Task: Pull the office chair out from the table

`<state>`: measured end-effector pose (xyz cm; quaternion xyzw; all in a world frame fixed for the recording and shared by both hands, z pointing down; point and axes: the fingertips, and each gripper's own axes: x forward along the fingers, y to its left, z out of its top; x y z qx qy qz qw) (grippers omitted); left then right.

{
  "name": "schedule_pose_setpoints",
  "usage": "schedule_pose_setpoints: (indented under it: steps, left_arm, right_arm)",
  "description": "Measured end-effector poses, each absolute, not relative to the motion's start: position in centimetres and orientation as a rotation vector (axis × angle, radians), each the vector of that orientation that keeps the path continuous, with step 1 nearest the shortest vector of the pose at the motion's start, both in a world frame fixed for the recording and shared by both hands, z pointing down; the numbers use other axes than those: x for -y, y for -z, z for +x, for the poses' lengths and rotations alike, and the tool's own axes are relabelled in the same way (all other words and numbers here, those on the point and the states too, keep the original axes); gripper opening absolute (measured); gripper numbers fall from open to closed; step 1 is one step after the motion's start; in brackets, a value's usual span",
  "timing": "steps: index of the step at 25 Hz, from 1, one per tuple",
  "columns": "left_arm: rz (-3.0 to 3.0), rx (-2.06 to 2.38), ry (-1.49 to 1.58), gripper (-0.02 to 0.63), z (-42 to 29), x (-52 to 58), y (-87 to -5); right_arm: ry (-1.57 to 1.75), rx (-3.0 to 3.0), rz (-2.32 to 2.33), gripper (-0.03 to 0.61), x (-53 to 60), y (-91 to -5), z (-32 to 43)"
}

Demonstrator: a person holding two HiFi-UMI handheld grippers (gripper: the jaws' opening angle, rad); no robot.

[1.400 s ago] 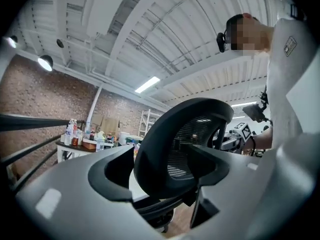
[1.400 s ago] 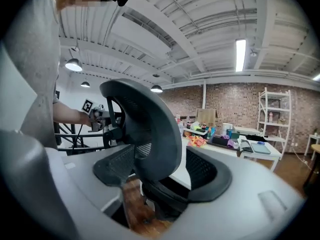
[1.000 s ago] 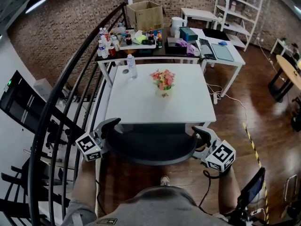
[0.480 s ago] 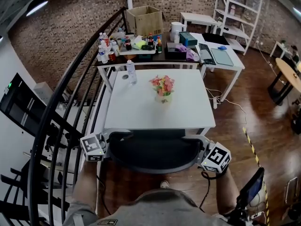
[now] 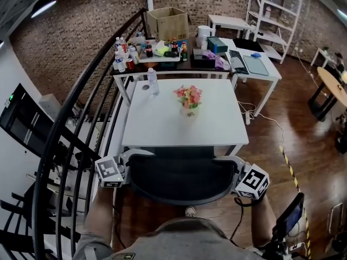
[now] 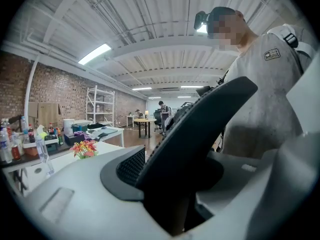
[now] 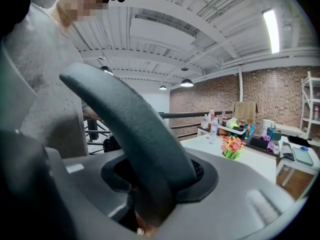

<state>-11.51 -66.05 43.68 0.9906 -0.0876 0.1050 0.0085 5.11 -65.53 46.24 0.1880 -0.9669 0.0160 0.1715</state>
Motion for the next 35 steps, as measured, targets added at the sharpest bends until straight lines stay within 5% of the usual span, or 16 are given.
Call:
schedule_pose_setpoints:
  steps: [35]
  left_arm:
    - [3.11, 0.103, -0.318, 0.181, -12.2, 48.7, -44.0]
  right_arm:
    - [-0.161, 2.731, 0.584, 0.179, 47.6, -46.1, 4.7]
